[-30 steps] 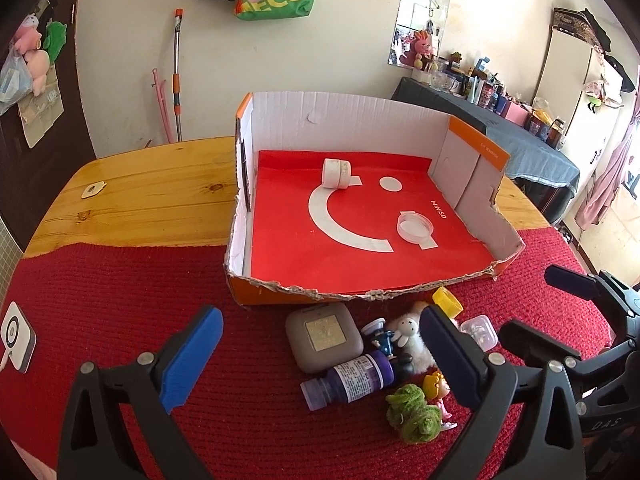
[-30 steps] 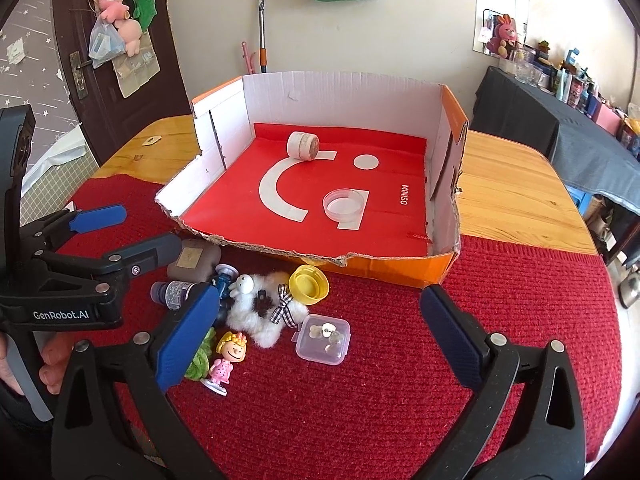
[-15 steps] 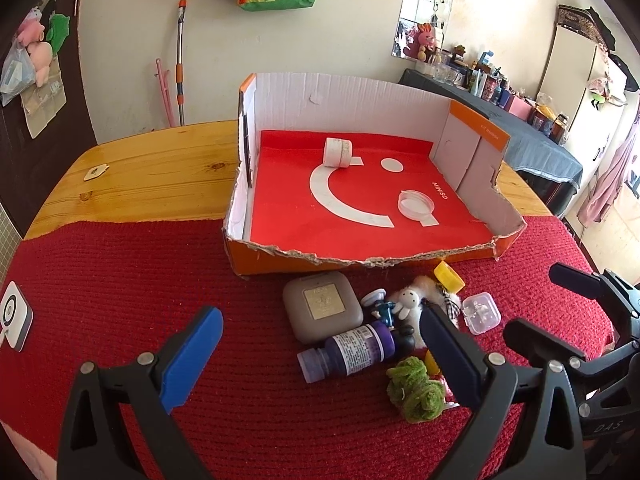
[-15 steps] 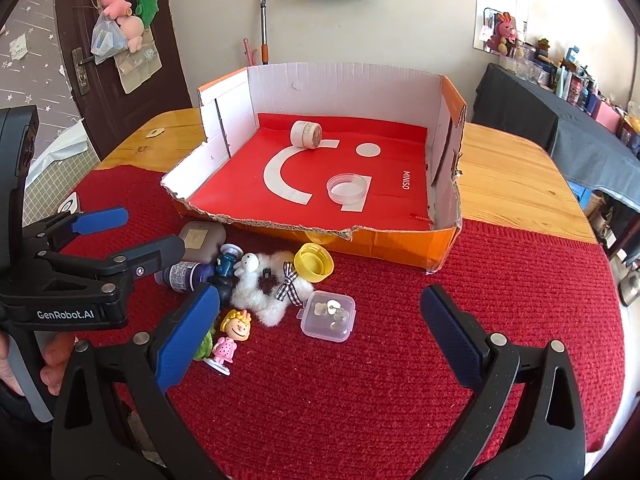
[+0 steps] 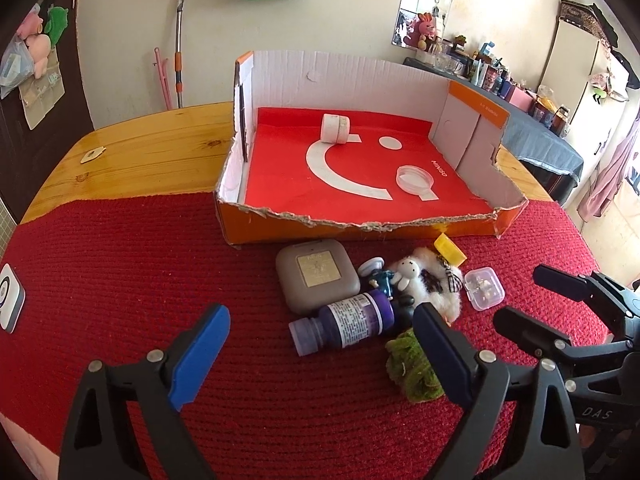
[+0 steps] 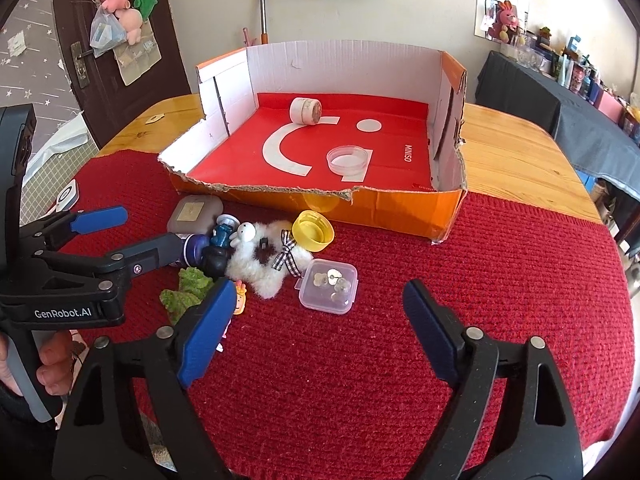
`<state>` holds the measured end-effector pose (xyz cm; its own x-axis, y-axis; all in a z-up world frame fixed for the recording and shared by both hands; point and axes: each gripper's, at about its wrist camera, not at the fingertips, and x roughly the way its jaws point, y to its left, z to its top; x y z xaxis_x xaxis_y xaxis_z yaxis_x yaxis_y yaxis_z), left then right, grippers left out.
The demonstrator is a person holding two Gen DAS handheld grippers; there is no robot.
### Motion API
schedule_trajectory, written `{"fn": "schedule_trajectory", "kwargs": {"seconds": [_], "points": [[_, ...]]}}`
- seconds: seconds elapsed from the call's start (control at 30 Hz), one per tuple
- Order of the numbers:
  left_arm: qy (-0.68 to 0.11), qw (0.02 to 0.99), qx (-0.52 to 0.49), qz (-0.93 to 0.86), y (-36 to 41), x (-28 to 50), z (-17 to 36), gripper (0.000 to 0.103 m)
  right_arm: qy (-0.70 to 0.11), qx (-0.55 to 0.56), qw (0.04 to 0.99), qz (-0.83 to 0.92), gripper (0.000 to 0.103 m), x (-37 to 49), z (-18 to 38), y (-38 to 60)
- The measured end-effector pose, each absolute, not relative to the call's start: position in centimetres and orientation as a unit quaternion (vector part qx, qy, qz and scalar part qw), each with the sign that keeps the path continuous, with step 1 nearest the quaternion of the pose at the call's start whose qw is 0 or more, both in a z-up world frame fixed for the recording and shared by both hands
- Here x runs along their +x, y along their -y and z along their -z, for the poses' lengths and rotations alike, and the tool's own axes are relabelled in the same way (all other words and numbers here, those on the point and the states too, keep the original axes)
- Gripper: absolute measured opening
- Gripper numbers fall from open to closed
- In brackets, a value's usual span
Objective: Organize objects
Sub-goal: 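Withdraw the left gripper from the box back toward the pile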
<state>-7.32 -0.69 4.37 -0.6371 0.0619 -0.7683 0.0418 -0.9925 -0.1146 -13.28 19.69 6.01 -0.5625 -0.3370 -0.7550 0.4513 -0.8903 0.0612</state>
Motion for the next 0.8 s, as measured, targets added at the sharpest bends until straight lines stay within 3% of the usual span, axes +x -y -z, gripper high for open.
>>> {"fn": "schedule_trajectory", "kwargs": {"seconds": [0.1,0.3,0.8], "points": [[0.064,0.004,-0.432,-0.899,0.7,-7.2,-4.0,0.089,-0.07,0.418,0.224,0.878,0.072,-13.3,-5.4,-19.7],[0.085,-0.006,-0.442,-0.893,1.0,-7.1,-3.4,0.085,-0.072,0.424,0.224,0.874,0.066,-13.5,-4.6,-19.7],[0.111,-0.02,-0.44,-0.891,0.2,-7.4,-2.7,0.084,-0.067,0.436,0.226,0.869,0.059,-14.9,-3.1,-19.9]]}}
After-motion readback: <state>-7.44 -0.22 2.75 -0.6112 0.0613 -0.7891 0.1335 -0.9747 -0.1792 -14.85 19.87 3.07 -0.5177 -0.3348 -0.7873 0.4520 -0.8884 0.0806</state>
